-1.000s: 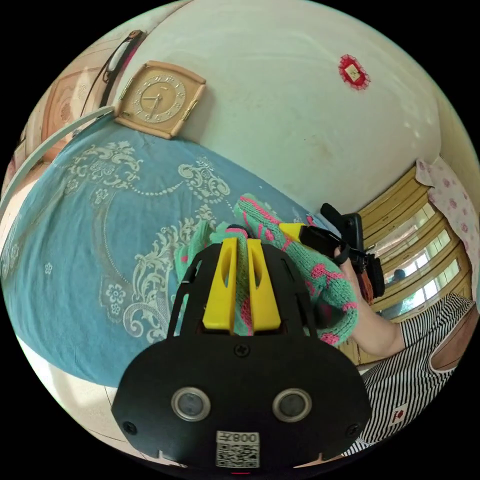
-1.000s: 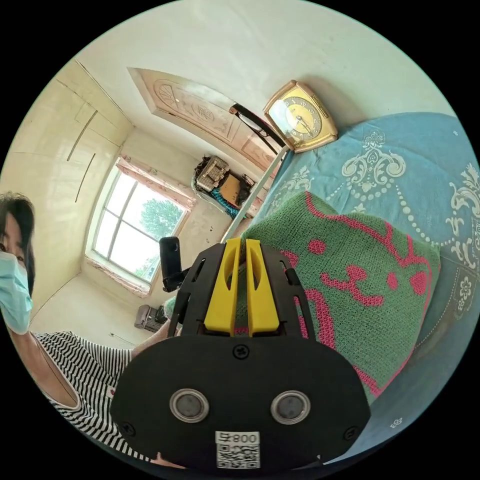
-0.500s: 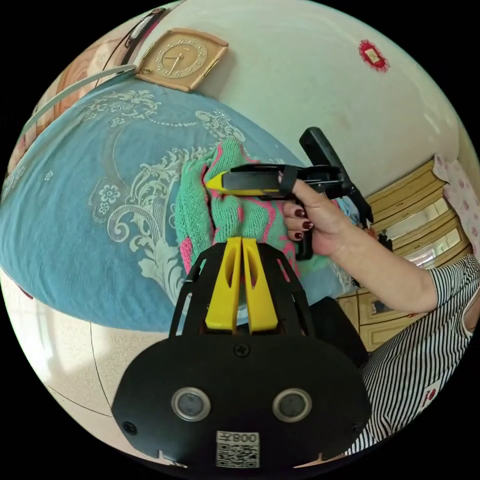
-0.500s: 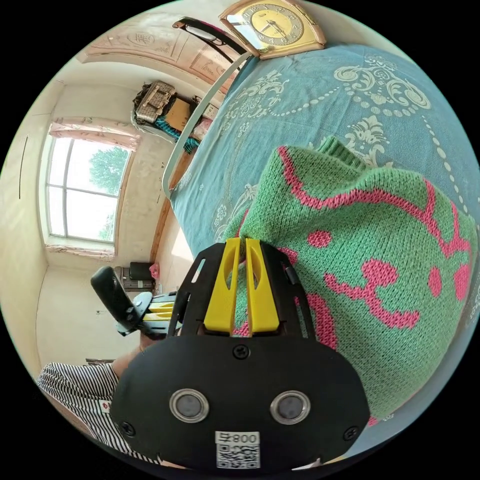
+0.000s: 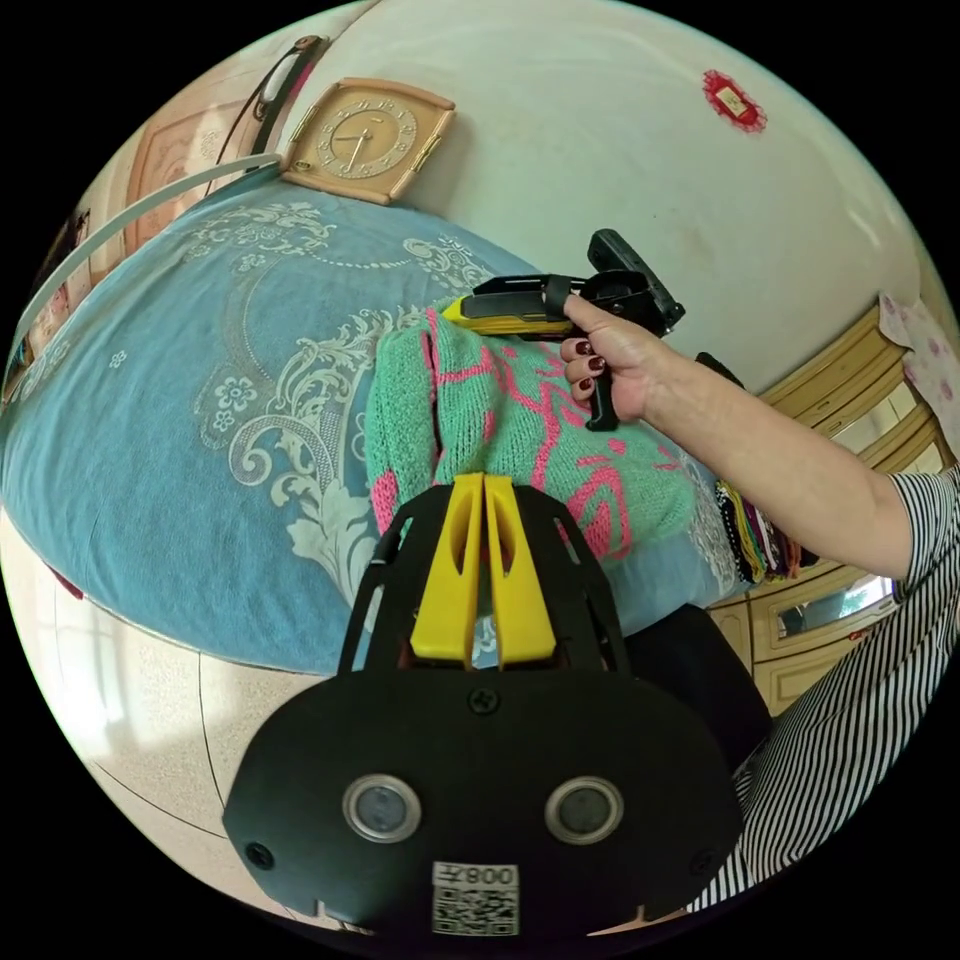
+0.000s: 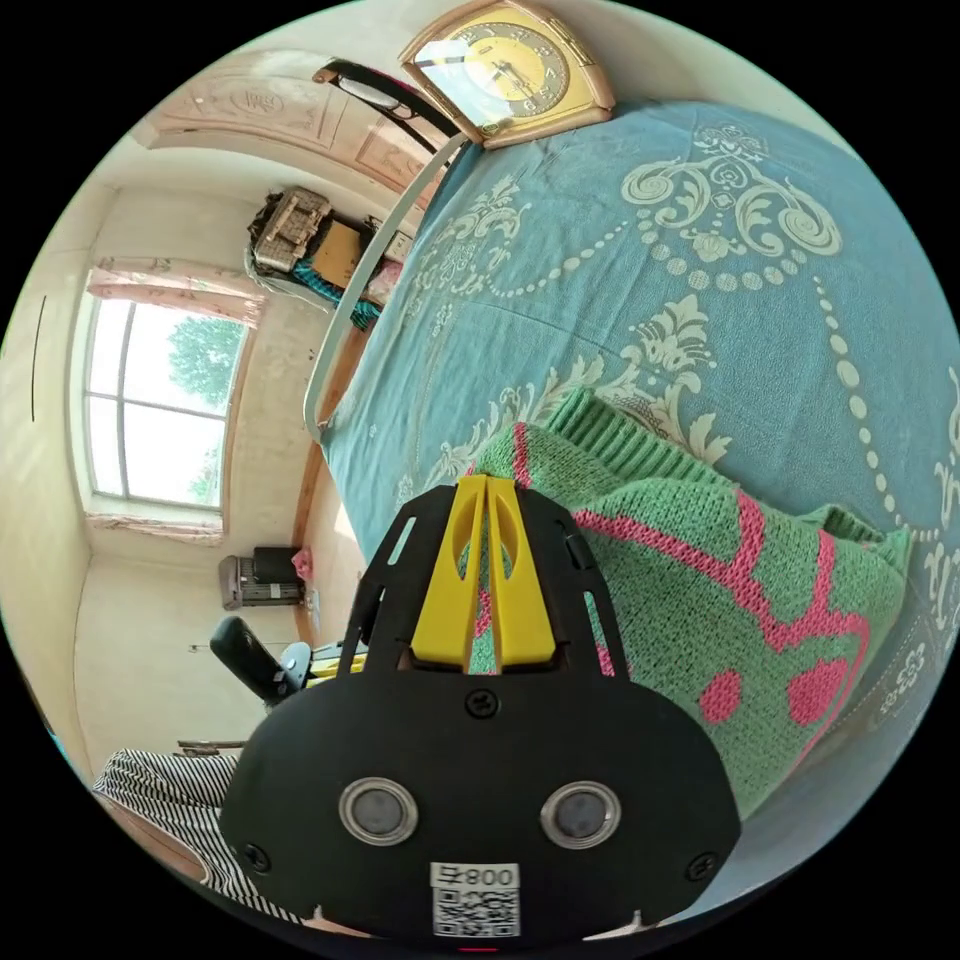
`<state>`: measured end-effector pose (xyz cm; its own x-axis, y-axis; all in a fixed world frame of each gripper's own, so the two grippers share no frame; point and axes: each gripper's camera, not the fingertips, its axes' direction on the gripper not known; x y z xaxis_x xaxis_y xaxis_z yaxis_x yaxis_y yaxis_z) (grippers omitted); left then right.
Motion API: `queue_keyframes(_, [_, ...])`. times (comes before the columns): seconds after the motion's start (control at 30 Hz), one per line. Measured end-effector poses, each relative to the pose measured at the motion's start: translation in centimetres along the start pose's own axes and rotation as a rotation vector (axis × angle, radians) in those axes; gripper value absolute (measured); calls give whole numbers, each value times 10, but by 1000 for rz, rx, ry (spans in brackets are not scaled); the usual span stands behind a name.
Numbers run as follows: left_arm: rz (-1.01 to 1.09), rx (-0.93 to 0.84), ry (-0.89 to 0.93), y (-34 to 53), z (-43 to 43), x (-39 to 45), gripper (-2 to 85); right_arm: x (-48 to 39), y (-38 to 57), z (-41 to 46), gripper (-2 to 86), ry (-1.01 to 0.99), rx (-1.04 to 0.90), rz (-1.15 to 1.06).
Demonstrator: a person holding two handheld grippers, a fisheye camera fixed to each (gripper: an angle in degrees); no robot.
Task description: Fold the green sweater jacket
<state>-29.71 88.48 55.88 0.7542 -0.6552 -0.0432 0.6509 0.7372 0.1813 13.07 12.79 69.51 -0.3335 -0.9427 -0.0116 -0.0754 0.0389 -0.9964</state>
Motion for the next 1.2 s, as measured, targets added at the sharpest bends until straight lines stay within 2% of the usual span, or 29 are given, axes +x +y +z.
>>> queue_keyframes(0.2, [-18,5,51,20,-3,-7,0,7,12,-17,0,-52,10,-13])
queue_keyframes(0.33, [-63,9,111,33,-11,-17,1,-5,91,-89,1,-134,109,-155])
queue_keyframes(0.43, [-83,8,106,43,-21,-18,2,-11,172,-112,1,-73,118,-197])
queue_keyframes(0.53, [-100,-16,79,53,-26,-21,2,10,234,-82,1,118,13,-146])
queue_keyframes(0.57, [-87,-23,61,55,-27,-21,3,27,250,-69,1,71,41,-128])
queue_keyframes(0.63, [-72,-41,40,58,-30,-22,4,45,257,-66,1,3,79,-74])
queue_keyframes(0.77, [-118,-43,2,66,-51,-22,13,28,256,-55,3,221,-13,-181])
queue_keyframes(0.83, [-118,5,23,77,-70,-20,25,31,265,-60,4,240,-2,-175])
queue_keyframes(0.9, [-140,54,65,93,-88,-23,50,48,278,-77,7,165,39,-121])
queue_keyframes(1.07, [-376,102,250,158,-112,-70,137,135,356,-137,39,-205,242,86])
queue_keyframes(1.2, [-553,99,419,194,-98,-102,186,192,418,-150,82,-307,321,205])
